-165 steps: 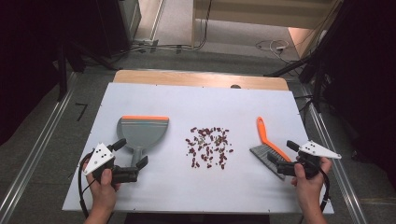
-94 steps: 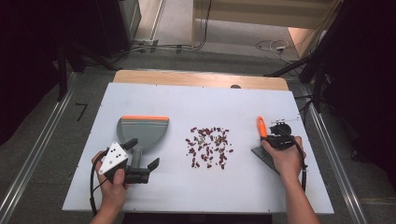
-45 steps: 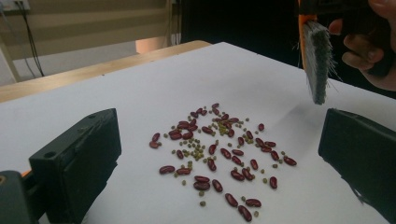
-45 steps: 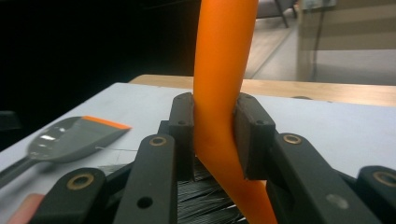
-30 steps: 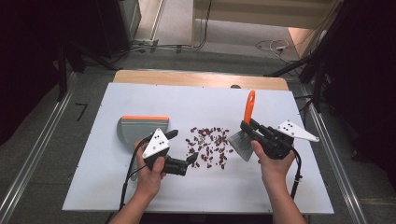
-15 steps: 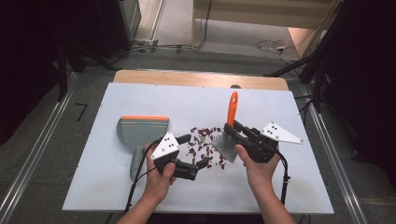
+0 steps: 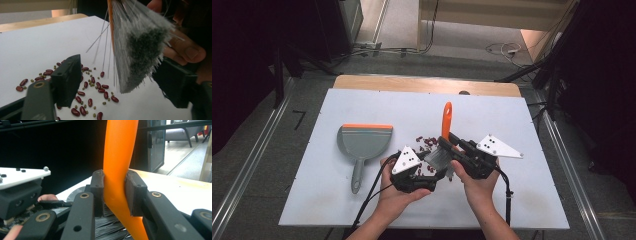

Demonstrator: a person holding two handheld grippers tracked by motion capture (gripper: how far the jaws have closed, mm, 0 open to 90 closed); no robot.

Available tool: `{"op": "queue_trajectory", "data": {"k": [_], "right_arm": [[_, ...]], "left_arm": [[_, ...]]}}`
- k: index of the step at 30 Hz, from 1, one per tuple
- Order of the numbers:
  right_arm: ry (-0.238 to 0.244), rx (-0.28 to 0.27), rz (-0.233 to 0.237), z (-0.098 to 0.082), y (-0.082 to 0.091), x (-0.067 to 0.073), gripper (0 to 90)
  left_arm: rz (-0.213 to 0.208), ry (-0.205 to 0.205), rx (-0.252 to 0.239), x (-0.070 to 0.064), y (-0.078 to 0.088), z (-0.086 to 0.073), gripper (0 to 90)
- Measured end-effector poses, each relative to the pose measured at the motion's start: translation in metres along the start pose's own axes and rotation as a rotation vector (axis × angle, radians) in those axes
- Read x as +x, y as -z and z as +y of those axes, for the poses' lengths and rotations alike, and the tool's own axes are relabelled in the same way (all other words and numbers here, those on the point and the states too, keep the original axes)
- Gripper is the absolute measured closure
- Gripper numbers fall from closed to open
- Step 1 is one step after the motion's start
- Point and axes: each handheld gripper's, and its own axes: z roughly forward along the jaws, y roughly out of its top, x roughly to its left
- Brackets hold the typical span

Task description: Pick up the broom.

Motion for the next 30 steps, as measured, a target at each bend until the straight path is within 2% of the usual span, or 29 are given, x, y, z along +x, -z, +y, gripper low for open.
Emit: {"op": "queue_trajectory", "data": {"k": [6,17,19,24,26,30], "right_arm": [[-0.005,-0.007,0.007,0.0,-0.001,0.006,69.3],[-0.001,-0.013,0.004,0.0,-0.001,0.012,69.3],[0.001,-0.013,0.005,0.0,-0.001,0.012,69.3],[0.004,-0.008,0.021,0.0,-0.003,0.011,69.0],[0.018,0.018,0.031,0.001,-0.005,0.01,68.3],[0.048,0.063,0.081,0.005,-0.006,0.004,55.3]], "left_arm": [[0.02,0.019,0.004,-0.001,-0.002,0.0,44.3],[0.011,0.018,0.015,-0.002,-0.001,0.0,79.2],[0.003,0.024,0.018,-0.001,0.0,0.001,81.9],[0.012,0.008,0.03,0.001,0.002,0.001,85.3],[0.012,0.003,0.041,0.003,0.002,0.0,85.7],[-0.004,0.008,0.053,0.009,0.004,0.0,86.0]]}}
